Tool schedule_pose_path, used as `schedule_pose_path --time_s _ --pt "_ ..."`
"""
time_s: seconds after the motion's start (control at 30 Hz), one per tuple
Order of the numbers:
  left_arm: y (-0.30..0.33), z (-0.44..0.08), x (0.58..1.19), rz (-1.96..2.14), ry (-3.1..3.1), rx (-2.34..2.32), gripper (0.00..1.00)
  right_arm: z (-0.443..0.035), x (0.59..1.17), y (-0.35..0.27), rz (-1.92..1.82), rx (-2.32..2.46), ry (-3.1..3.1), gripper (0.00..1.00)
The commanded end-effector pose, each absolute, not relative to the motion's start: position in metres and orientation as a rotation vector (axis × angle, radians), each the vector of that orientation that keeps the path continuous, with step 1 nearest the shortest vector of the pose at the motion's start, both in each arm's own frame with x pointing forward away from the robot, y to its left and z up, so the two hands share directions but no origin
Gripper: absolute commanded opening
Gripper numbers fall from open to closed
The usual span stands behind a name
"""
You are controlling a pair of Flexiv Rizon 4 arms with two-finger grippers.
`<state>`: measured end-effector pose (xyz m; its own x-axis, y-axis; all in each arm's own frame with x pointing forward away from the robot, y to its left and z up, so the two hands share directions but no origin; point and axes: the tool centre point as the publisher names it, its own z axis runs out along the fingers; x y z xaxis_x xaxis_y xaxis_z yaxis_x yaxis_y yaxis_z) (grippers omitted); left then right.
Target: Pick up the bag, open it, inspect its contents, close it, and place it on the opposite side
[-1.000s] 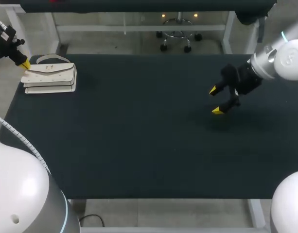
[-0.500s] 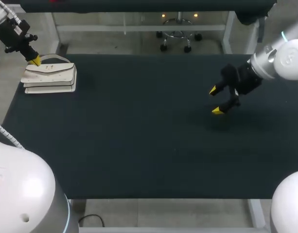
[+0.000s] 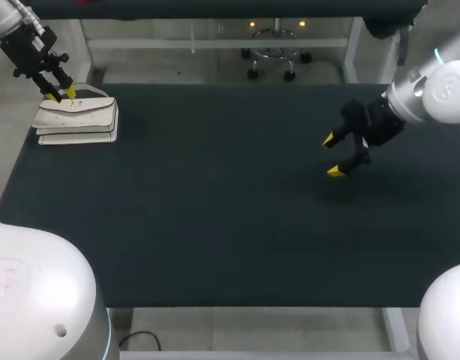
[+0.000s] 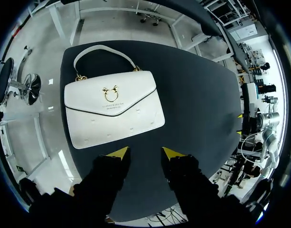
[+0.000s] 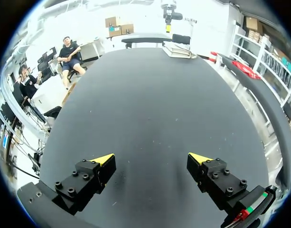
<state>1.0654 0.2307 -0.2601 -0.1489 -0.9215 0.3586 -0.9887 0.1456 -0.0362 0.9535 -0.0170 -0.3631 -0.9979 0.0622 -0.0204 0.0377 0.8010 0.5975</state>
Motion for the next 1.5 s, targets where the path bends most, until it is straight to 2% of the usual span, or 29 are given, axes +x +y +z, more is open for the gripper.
schedule_pose_path --time_s 0.03,0.57,1.0,1.5 --pt "0.231 -0.255 1.054 0.524 -2.23 1.983 1.0 -0.364 0.953 -0.017 0.977 0.081 2.943 1.0" --pt "0.28 -0.253 1.052 0.698 -2.063 2.049 1.0 -0.364 0.953 -0.017 0.977 0.081 2.943 1.0" --pt "0.323 -0.27 1.061 0.788 -1.832 2.11 1.0 -0.364 0.953 -0.017 0.977 0.081 2.943 1.0" --pt "0.342 -0.301 1.079 0.757 -1.742 2.04 1.0 -0.364 0.953 -0.017 0.977 0.081 2.943 1.0"
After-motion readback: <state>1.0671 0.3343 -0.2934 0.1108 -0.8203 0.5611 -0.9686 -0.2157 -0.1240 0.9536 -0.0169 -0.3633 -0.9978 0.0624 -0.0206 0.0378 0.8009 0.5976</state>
